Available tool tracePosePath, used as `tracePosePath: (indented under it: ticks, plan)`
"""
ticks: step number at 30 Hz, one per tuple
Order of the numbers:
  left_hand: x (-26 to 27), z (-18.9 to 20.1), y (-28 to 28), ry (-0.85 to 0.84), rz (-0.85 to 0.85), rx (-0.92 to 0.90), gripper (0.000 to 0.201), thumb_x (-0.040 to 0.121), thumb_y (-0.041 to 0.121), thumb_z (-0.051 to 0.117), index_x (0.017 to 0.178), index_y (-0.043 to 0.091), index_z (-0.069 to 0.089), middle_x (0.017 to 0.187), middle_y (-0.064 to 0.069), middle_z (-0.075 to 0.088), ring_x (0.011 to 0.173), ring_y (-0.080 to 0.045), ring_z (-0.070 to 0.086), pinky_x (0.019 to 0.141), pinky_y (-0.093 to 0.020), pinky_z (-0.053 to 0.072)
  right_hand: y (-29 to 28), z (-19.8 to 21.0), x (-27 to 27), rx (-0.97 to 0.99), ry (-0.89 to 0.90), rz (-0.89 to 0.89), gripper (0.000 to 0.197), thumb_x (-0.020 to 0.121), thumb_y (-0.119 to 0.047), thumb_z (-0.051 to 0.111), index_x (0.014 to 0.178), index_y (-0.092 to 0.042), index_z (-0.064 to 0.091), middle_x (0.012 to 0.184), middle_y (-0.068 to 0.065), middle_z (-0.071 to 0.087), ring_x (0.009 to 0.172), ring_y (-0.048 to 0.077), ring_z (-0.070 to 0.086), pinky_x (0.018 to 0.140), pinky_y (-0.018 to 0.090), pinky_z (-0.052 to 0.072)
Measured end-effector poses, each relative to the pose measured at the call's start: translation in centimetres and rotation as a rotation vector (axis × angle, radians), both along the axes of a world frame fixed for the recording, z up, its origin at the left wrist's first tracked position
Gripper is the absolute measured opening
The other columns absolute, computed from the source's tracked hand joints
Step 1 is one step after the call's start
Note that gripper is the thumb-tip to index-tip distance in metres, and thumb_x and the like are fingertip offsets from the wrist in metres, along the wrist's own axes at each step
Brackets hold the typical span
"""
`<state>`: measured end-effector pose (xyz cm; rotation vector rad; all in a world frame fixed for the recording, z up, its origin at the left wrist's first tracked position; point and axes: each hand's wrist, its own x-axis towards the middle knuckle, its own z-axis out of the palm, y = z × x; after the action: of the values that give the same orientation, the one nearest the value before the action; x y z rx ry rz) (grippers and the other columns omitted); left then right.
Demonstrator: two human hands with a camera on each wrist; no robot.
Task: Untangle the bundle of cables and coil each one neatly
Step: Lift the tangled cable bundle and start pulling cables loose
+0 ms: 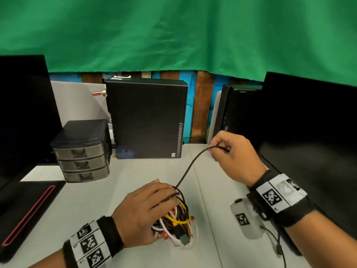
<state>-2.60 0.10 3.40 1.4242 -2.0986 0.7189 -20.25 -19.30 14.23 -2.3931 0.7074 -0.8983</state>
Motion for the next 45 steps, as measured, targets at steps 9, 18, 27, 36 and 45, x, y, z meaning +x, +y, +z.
tracePosePath:
  ticks: [9, 18, 27, 36, 45]
  plan:
    - [1.4, -1.6, 2.1, -0.241, 0.360, 0.644, 0.122, 0.050, 0.021, 0.091, 0.153, 0.040, 0.029, 0.165, -0.007, 0.021, 0.149, -0.034, 0.025, 0.110, -0.060, 0.035, 1.4, -3.6, 0.5, 0.358, 0.556, 0.296, 0.021, 0.096, -0.044, 0.060, 0.104, -0.028, 0.072, 0.064, -0.005, 0.064, 0.054, -0.005, 0.056, 0.060, 0.012, 0.046]
    - [5.6, 0.7, 4.4, 0.985, 0.524, 0.833, 0.118, 0.060, 0.059, 0.073, 0.154, 0.047, 0.004, 0.161, 0.021, 0.015, 0.142, -0.005, 0.031, 0.117, -0.031, 0.030, 3.9, -11.7, 1.2, 0.474, 0.386, 0.281, 0.021, 0.094, -0.027, 0.065, 0.076, -0.031, 0.074, 0.065, -0.006, 0.068, 0.062, 0.004, 0.062, 0.072, 0.026, 0.055]
    - [2.3, 2.9, 1.3, 1.140, 0.560, 1.160, 0.079, 0.064, 0.085, 0.065, 0.126, 0.040, 0.043, 0.112, 0.005, 0.068, 0.082, -0.017, 0.075, 0.064, -0.035, 0.062, 4.0, -13.4, 1.7, 0.516, 0.150, 0.169, 0.021, 0.094, -0.016, 0.066, 0.078, -0.025, 0.076, 0.063, -0.014, 0.066, 0.061, 0.001, 0.058, 0.068, 0.024, 0.052]
    - [-0.3, -0.5, -3.2, 1.590, 0.438, 0.943, 0.076, 0.061, 0.047, 0.086, 0.127, 0.033, 0.051, 0.109, -0.003, 0.073, 0.082, -0.026, 0.076, 0.072, -0.041, 0.063, 2.7, -14.8, 0.8, 0.555, 0.066, 0.095, 0.017, 0.092, -0.015, 0.068, 0.081, -0.024, 0.077, 0.076, 0.006, 0.073, 0.079, 0.032, 0.068, 0.079, 0.043, 0.057]
    - [-0.4, -1.3, -4.4, 1.722, 0.403, 0.813, 0.067, 0.071, 0.048, 0.083, 0.127, 0.033, 0.049, 0.108, -0.002, 0.073, 0.089, -0.023, 0.075, 0.069, -0.032, 0.056, 0.9, -15.3, -1.2, 0.572, -0.024, 0.012, 0.023, 0.093, -0.006, 0.065, 0.080, -0.021, 0.076, 0.073, -0.001, 0.069, 0.066, 0.011, 0.060, 0.065, 0.013, 0.049]
